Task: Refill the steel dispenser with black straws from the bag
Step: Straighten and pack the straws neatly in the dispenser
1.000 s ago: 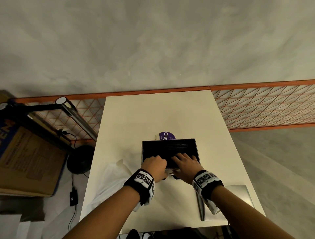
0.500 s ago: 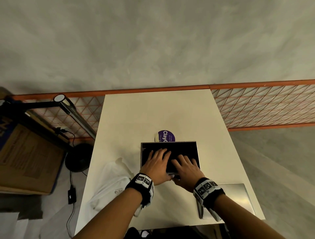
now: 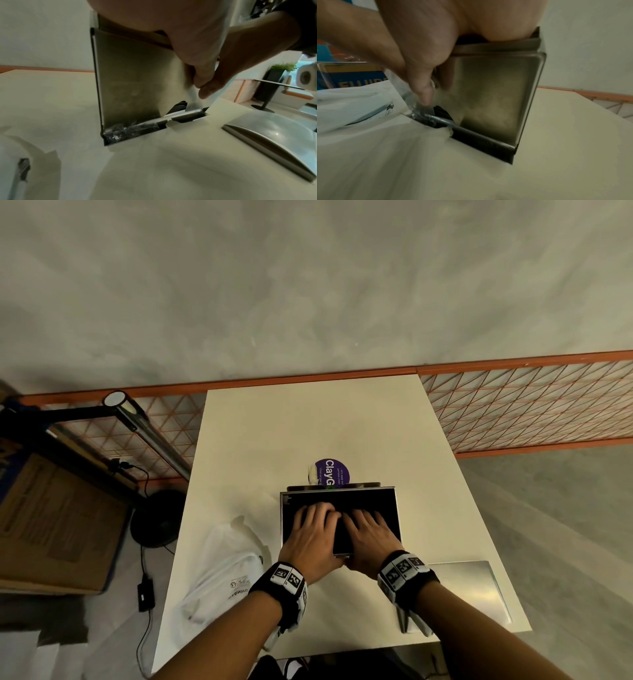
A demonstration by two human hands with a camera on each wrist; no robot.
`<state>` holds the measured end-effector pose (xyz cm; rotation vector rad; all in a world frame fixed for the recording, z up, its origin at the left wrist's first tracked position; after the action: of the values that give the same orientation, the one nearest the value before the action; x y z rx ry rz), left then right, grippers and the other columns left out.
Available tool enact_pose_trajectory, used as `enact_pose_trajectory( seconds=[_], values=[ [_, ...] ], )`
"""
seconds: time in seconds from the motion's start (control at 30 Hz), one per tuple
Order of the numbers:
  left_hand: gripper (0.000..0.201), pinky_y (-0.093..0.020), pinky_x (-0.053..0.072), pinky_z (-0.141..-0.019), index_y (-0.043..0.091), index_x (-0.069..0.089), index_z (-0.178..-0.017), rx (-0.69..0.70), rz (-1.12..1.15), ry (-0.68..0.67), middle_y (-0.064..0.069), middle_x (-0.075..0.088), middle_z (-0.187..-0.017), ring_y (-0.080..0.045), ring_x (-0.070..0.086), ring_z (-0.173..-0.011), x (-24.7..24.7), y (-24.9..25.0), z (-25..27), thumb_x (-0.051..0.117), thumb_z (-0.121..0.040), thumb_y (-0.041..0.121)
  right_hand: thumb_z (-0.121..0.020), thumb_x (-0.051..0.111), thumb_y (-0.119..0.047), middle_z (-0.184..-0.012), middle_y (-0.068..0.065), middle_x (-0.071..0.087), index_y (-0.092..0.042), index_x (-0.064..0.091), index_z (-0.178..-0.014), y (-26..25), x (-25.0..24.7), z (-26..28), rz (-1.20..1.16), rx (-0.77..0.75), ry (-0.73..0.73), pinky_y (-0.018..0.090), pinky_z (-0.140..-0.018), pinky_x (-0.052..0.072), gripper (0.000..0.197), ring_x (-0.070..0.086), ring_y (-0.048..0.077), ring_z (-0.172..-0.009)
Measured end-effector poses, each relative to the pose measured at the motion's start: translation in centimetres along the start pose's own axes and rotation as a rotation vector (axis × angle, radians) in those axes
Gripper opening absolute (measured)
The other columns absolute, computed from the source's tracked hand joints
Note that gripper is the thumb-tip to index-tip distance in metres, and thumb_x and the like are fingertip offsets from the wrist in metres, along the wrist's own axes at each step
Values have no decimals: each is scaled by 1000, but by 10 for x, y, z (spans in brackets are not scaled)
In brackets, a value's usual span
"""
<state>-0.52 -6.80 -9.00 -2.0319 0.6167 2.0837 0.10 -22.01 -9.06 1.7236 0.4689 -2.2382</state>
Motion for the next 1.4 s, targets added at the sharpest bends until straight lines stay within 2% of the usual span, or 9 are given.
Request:
enact_pose_trajectory(
  seconds=[0.1, 0.23, 0.37, 0.5, 0.67, 0.77, 1.0, 1.2, 1.4],
  values=[
    [107, -56, 19, -123, 15, 32, -155, -36, -7, -48, -7, 32, -157, -26, 28, -150, 4, -1, -1, 58, -69, 75, -68, 72, -53, -134, 6, 46, -19, 35, -142, -1, -3, 3, 2, -15, 23, 46, -106, 38, 90, 48, 29, -121],
    [108, -53, 10, -125, 17, 25, -159, -69, -11, -190, -6, 25, -165, -25, 20, -153, 7, -5, -6, 55, -74, 77, -62, 66, -74, -133, 3, 45, -22, 37, -141, 8, -11, 2, -50, -58, -42, 44, -104, 39, 99, 45, 27, -121],
    [90, -47, 24, -118, 23, 40, -148, -51, -44, -150, 1, 43, -147, -24, 40, -138, 3, -3, -5, 52, -72, 71, -67, 22, -96, -123, 2, 49, -24, 54, -130, 18, -28, -6, -261, -67, -44, 43, -98, 43, 101, 50, 26, -115],
    [78, -45, 29, -114, 19, 48, -140, -51, -59, -164, -2, 45, -139, -26, 41, -129, 2, 2, -4, 55, -77, 65, -94, 20, -64, -103, 5, 53, -19, 61, -105, -1, -34, -20, -313, -82, 73, 45, -84, 49, 62, 55, 27, -95],
    [81, -39, 37, -108, 12, 48, -138, -59, 54, -148, -1, 41, -137, -24, 41, -126, -2, 2, -3, 67, -73, 55, -95, 37, -33, -99, 5, 58, -19, 52, -105, -22, -18, -20, -59, -101, 171, 44, -67, 49, 22, 55, 31, -89],
    [88, -40, 42, -110, 9, 48, -140, -47, 127, -68, -2, 37, -144, -23, 39, -132, 1, 0, -1, 74, -69, 54, -94, 40, -33, -101, 2, 58, -22, 52, -113, -17, -13, -18, -40, -13, 169, 43, -72, 49, 25, 55, 28, -94],
    [111, -54, 13, -125, 12, 28, -156, -105, -2, -126, -8, 34, -160, -27, 26, -151, 11, -2, -2, 56, -69, 74, -96, 39, -23, -119, 11, 55, -14, 54, -114, -9, -14, -32, -97, 232, 81, 46, -90, 43, 25, 50, 33, -113],
    [87, -38, 24, -122, 16, 46, -141, -68, 19, -147, -1, 55, -130, -20, 50, -125, 4, -3, -9, 66, -70, 62, -94, 42, -23, -138, 5, 49, -17, 45, -135, -19, -17, -49, -152, 74, 74, 47, -105, 34, 42, 42, 27, -130],
    [83, -35, 39, -110, 13, 49, -135, -90, 123, -131, -2, 53, -126, -22, 53, -119, 0, -5, -11, 70, -72, 63, -97, 34, -26, -154, 5, 35, -15, 31, -148, -12, -15, -61, -195, 82, -83, 54, -114, 24, 52, 26, 25, -144]
  ],
)
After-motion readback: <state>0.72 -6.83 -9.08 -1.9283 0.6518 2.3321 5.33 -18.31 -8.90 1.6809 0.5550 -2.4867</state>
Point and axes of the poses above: each hand's wrist, its own z-axis away from the middle knuckle, its own x-axis out of the palm, y = z × x, the point moved 2 cm from there along -z, towards the middle knuckle
